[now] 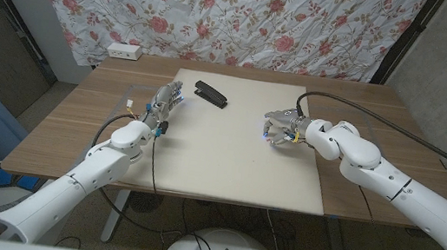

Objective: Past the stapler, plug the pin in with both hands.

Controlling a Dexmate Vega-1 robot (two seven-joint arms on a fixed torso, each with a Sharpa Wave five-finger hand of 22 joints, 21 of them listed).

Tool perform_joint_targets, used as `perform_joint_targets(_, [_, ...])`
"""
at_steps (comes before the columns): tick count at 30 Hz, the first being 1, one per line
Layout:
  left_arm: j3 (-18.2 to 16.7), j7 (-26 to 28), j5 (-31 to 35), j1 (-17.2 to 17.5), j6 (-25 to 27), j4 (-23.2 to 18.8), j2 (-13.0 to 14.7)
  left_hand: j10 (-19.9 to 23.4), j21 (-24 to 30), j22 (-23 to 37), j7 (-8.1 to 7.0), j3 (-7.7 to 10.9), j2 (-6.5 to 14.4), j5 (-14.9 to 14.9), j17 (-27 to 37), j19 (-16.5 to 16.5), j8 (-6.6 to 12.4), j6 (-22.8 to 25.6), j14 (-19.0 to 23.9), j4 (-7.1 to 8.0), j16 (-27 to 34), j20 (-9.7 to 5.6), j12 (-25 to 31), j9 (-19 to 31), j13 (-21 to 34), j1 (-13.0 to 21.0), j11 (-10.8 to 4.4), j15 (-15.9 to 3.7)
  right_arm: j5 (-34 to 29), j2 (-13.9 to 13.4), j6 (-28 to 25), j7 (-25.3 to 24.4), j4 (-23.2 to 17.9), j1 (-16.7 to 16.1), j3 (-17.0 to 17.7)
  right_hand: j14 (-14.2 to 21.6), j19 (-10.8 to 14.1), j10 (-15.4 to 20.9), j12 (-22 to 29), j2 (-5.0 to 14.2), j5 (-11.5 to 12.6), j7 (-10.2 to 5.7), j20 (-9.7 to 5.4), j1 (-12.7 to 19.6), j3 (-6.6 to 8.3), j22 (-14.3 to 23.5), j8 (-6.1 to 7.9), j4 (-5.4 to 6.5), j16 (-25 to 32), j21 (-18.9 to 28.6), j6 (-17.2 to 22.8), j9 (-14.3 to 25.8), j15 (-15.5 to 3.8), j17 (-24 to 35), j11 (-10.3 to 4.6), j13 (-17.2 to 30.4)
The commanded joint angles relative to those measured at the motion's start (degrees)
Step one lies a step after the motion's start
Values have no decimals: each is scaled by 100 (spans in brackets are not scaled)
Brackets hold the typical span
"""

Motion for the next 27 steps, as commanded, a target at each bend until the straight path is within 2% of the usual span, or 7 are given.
perform_joint_targets(1, [-24, 38, -12, 68, 15, -73, 28, 2, -20, 6, -22, 29, 409, 50, 18, 66, -1, 32, 33, 25, -1, -44, -8, 23, 20, -13, -3, -56, -81, -17, 20, -339, 49, -121, 13, 97, 79, 111, 36, 21, -31, -10, -27, 102, -35, 30, 80, -8, 66, 51, 145, 20, -50, 37, 0, 3])
perform_joint_targets(27, [-43, 26, -17, 115, -19, -112, 45, 3, -23, 6, -15, 37, 407, 50, 16, 72, -2, 31, 37, 22, -3, -45, -7, 24, 20, -9, -12, -51, -176, -15, 32, -1030, 258, -280, 27, 395, 389, 528, 101, -35, -106, -8, -166, 147, -226, 41, 529, 34, 218, 83, 960, 124, -211, 115, -91, -10])
